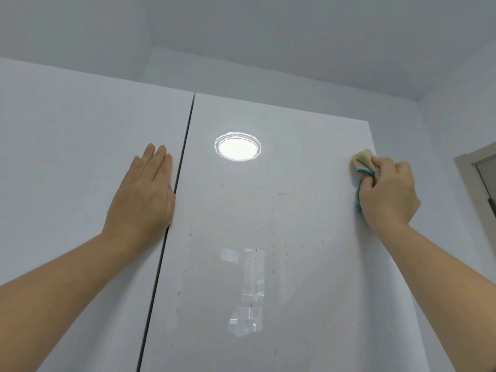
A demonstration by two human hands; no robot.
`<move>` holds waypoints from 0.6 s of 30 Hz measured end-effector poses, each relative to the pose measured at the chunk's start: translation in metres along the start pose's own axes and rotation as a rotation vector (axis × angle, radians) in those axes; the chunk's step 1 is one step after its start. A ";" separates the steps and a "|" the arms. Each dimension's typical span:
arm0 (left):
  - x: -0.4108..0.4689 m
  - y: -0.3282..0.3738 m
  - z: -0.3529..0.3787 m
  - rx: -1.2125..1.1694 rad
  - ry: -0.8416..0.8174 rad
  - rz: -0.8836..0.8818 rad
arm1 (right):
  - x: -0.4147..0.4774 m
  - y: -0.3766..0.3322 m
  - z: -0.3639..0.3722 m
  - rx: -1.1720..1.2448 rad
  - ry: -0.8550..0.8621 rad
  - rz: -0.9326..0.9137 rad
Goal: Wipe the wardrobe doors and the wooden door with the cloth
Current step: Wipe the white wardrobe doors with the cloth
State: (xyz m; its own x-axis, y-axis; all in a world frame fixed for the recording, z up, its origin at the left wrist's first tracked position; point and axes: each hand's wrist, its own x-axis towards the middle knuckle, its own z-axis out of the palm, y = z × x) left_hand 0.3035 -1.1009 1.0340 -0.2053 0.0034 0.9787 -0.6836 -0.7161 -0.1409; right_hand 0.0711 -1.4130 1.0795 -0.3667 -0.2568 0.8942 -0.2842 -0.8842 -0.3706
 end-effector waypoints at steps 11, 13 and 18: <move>0.000 -0.002 0.003 -0.056 -0.003 -0.011 | -0.003 -0.009 -0.006 0.005 -0.045 0.200; 0.000 -0.001 0.003 -0.067 -0.004 -0.021 | -0.008 -0.014 -0.004 0.026 -0.026 0.200; 0.000 -0.002 0.005 -0.082 -0.015 -0.025 | -0.024 -0.041 0.003 0.035 -0.012 0.142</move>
State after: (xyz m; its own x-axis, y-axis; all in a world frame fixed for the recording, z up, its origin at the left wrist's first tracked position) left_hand 0.3084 -1.1033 1.0346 -0.1776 0.0100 0.9840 -0.7434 -0.6566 -0.1275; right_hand 0.0939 -1.3714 1.0744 -0.3904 -0.3845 0.8365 -0.1992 -0.8518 -0.4845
